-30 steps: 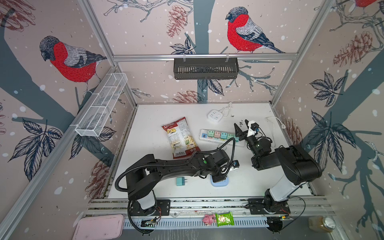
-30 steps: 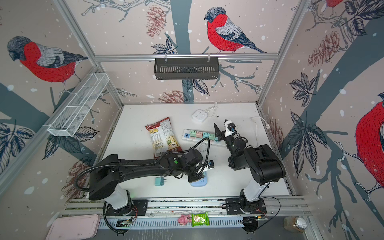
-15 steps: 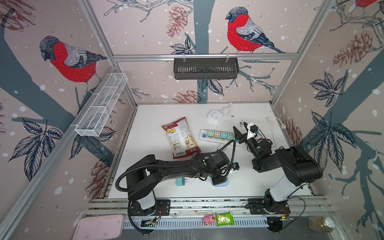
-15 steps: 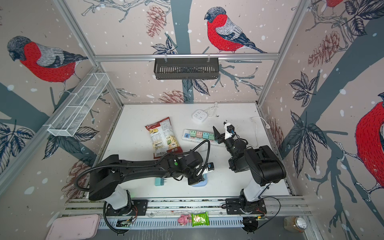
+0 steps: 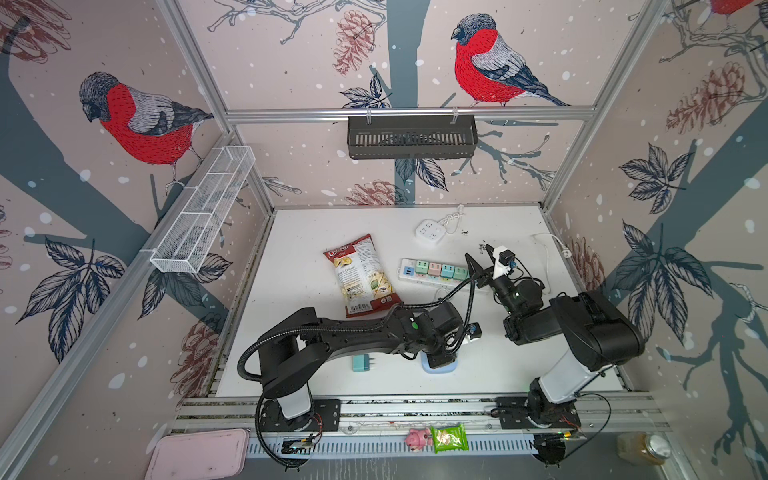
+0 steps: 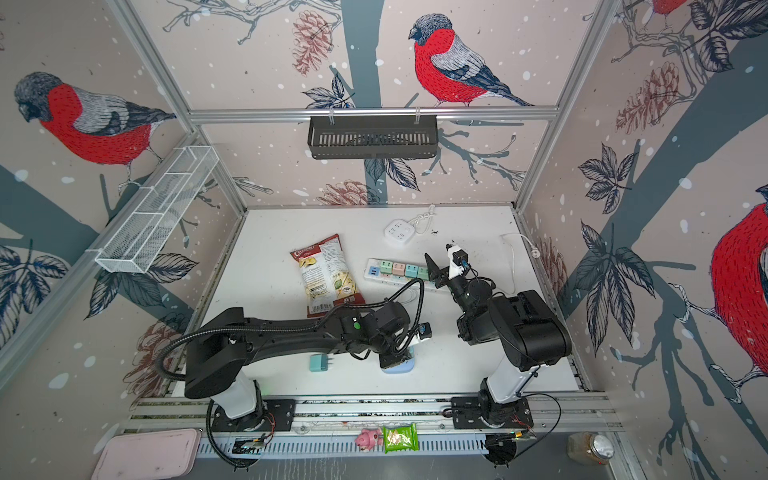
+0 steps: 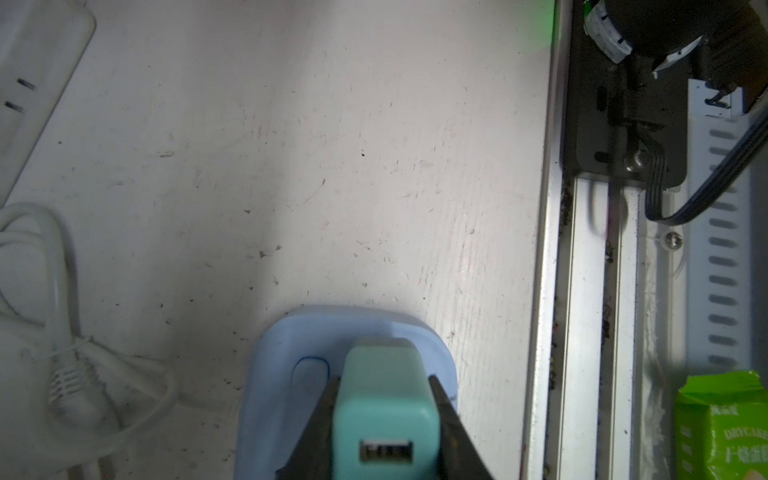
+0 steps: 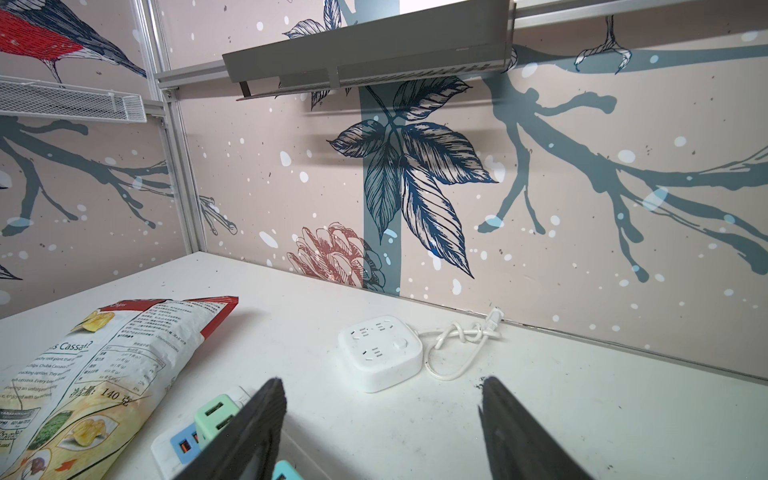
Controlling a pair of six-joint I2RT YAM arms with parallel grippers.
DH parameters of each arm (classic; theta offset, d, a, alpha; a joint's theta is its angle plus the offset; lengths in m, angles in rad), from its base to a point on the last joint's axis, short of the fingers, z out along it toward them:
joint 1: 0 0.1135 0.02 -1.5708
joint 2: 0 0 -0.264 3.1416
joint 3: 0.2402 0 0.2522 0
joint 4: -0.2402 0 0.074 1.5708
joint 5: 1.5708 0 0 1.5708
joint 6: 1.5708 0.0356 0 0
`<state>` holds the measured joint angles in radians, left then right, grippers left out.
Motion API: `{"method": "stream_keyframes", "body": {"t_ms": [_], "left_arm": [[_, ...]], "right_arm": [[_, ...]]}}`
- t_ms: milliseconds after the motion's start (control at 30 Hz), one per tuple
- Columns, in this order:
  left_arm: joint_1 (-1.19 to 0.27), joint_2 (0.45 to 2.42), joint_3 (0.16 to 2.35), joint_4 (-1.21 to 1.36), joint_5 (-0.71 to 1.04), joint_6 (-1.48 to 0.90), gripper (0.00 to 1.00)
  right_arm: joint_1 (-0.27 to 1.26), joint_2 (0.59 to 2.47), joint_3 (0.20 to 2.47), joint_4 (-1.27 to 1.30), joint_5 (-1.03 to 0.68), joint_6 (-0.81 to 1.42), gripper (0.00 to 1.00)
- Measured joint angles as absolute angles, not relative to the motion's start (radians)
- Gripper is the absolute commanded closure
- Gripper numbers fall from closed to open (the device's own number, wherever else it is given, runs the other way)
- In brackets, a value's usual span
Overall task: Insert the plug
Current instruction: 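Lower the teal charger into the light blue socket with the left gripper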
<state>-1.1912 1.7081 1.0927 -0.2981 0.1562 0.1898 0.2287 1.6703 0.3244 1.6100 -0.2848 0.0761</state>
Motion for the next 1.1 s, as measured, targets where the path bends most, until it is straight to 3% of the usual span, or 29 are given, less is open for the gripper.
{"method": "stream_keyframes", "body": {"t_ms": [1100], "left_arm": [[-1.192,1.720,1.077,-0.316,0.166,0.203,1.00]], "right_arm": [[0.229,1.681,0.337,1.610,-0.285,0.078,0.25]]}}
